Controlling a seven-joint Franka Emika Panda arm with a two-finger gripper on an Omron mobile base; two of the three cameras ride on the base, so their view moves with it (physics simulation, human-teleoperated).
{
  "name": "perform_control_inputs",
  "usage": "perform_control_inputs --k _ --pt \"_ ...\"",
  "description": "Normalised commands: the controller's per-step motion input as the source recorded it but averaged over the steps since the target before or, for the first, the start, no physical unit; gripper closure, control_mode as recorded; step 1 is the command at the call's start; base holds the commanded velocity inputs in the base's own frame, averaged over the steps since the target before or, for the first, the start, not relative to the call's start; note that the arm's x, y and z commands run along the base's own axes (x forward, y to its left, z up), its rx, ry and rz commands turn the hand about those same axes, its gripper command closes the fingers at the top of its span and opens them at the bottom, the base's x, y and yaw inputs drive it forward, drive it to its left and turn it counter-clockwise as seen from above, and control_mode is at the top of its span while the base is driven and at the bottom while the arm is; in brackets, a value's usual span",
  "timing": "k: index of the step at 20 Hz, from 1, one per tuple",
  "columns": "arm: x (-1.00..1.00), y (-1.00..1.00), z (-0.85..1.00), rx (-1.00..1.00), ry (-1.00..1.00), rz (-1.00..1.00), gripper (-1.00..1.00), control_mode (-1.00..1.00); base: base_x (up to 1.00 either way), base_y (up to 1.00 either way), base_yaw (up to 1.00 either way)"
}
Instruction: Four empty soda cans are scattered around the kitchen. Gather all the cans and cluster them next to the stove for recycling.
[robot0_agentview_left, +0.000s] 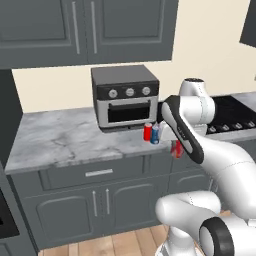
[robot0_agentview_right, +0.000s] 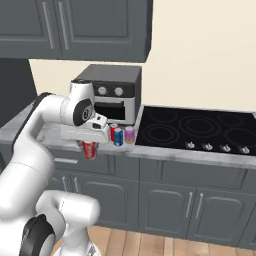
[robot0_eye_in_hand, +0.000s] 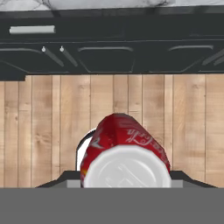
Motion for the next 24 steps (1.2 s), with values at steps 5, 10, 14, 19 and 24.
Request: perform_control_inputs --k 5,10,14,19,24 --pt "0.0 0.0 0.0 0.0 0.0 0.0 1.0 1.0 0.51 0.44 0.08" --pt "0.0 0.0 0.0 0.0 0.0 0.0 1.0 1.0 0.58 0.25 0.05" --pt "0.0 0.0 0.0 0.0 0.0 0.0 1.0 1.0 0.45 0.08 0.03" --pt "0.0 0.0 0.0 0.0 0.0 0.0 1.0 1.0 0.06 0.22 0.04" --pt "0.0 0.0 0.0 0.0 0.0 0.0 1.0 1.0 0.23 0.23 0.02"
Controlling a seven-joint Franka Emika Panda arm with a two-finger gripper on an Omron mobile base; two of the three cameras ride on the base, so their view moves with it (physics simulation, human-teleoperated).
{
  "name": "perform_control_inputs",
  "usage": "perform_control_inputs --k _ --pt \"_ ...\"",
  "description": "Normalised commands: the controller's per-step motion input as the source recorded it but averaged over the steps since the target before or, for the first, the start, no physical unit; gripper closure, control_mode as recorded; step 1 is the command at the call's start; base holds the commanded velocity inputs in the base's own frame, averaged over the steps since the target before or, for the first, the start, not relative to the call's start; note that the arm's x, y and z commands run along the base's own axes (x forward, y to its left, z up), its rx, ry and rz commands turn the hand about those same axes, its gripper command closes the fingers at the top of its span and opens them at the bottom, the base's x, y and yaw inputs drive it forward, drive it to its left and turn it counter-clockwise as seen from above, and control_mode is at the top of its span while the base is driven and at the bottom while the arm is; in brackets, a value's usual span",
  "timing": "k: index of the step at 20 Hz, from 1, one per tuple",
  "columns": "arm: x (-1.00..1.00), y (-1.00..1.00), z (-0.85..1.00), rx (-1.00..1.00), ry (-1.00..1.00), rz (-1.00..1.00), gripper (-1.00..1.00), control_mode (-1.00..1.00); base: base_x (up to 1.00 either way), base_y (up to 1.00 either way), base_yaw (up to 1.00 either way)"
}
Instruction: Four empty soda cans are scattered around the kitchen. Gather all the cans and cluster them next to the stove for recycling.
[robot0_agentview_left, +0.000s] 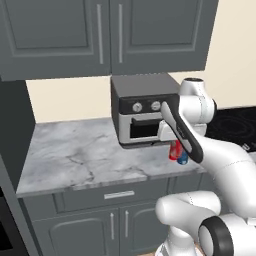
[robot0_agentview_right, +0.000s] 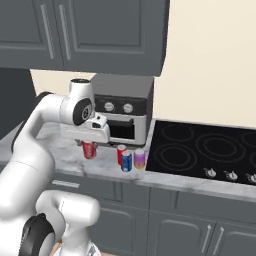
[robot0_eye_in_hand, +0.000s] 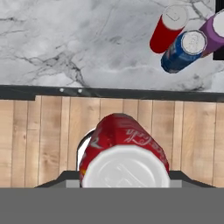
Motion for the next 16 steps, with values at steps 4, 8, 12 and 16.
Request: perform_control_inputs --k 4,8,12,16 --pt "0.0 0.0 0.0 0.0 0.0 0.0 1.0 1.0 0.44 0.15 0.0" --pt "0.0 0.0 0.0 0.0 0.0 0.0 1.0 1.0 0.36 0.08 0.0" --pt "0.0 0.0 0.0 0.0 0.0 0.0 1.0 1.0 0.25 0.03 0.0" --pt "0.0 0.0 0.0 0.0 0.0 0.0 1.0 1.0 0.3 0.01 0.0"
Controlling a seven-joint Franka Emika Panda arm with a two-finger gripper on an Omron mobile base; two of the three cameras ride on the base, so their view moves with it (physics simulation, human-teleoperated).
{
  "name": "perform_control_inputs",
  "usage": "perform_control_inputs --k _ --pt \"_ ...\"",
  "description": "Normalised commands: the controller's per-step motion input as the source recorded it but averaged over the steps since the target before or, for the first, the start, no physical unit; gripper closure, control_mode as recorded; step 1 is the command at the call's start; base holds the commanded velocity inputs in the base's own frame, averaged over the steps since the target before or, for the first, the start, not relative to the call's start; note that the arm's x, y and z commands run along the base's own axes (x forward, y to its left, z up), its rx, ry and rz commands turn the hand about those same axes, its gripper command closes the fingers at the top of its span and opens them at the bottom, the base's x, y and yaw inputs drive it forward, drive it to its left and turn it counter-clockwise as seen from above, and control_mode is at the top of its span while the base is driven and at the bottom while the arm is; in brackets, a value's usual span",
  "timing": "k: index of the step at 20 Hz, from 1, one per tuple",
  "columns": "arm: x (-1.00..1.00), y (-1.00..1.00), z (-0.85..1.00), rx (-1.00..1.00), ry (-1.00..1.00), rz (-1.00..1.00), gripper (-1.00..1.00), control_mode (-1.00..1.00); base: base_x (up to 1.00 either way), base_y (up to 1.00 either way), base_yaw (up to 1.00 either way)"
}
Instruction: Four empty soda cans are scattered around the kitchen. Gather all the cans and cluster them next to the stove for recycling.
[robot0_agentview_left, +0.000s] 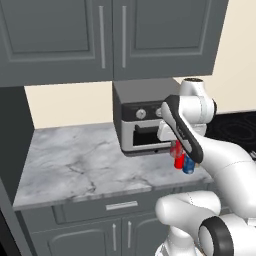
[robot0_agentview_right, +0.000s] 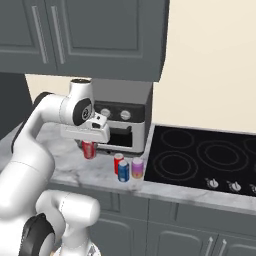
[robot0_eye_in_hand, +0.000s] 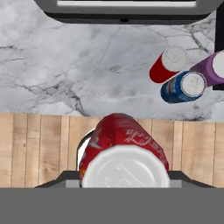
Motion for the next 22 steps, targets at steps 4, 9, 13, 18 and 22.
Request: perform_control_inputs --k 4,9,13,18,22 --pt "0.0 0.0 0.0 0.0 0.0 0.0 1.0 1.0 0.3 0.0 0.0" --pt "0.16 0.0 -0.05 0.0 0.02 0.0 1.0 -1.0 0.2 0.0 0.0" --pt "0.4 0.0 -0.19 0.0 0.07 0.0 1.0 -1.0 0.0 0.0 0.0" --pt "0.23 0.0 -0.24 -0.01 0.02 0.0 1.0 -1.0 0.0 0.0 0.0" --pt "0.23 0.0 -0.28 -0.02 0.01 0.0 1.0 -1.0 0.0 0.0 0.0"
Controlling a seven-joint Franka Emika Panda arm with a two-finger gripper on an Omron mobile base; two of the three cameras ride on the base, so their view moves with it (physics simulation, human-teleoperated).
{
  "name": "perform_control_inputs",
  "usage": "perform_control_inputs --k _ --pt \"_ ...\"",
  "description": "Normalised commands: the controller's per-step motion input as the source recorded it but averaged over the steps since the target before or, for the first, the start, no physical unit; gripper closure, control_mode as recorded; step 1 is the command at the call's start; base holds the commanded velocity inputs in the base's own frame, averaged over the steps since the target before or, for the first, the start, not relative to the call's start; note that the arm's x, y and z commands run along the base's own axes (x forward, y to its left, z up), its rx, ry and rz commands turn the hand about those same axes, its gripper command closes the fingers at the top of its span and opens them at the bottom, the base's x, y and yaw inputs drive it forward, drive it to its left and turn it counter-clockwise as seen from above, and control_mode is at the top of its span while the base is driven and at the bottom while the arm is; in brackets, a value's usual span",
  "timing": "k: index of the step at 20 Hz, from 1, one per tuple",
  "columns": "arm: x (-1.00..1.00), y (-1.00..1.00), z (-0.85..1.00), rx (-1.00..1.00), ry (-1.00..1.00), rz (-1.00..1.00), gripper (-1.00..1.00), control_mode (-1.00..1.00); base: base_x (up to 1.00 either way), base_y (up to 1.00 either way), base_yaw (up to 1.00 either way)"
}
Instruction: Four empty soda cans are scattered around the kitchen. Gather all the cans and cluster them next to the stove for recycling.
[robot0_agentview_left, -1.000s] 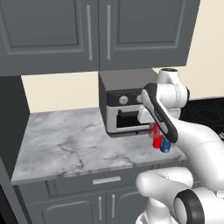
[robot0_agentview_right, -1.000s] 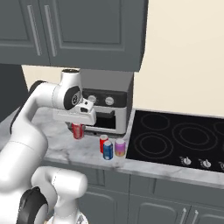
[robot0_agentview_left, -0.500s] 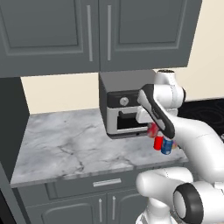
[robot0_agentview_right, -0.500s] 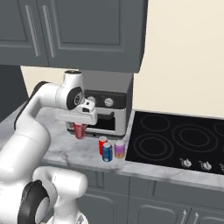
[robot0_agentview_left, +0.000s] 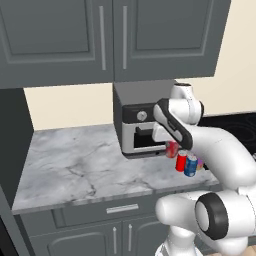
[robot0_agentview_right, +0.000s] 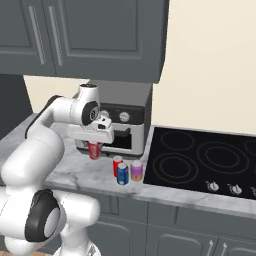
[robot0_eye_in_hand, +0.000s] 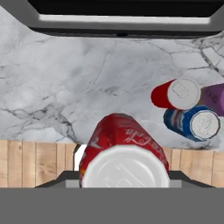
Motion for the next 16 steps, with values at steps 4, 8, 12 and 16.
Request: perform_control_inputs --k 4,8,12,16 --pt "0.14 0.0 -0.24 -0.02 0.0 -0.04 1.0 -1.0 0.0 0.0 0.0" --pt "0.09 0.0 -0.17 -0.01 0.01 -0.08 1.0 -1.0 0.0 0.0 0.0" --pt "0.01 0.0 -0.17 0.0 0.01 -0.11 1.0 -1.0 0.0 0.0 0.0" --pt "0.0 0.0 -0.15 -0.03 0.0 -0.14 1.0 -1.0 0.0 0.0 0.0"
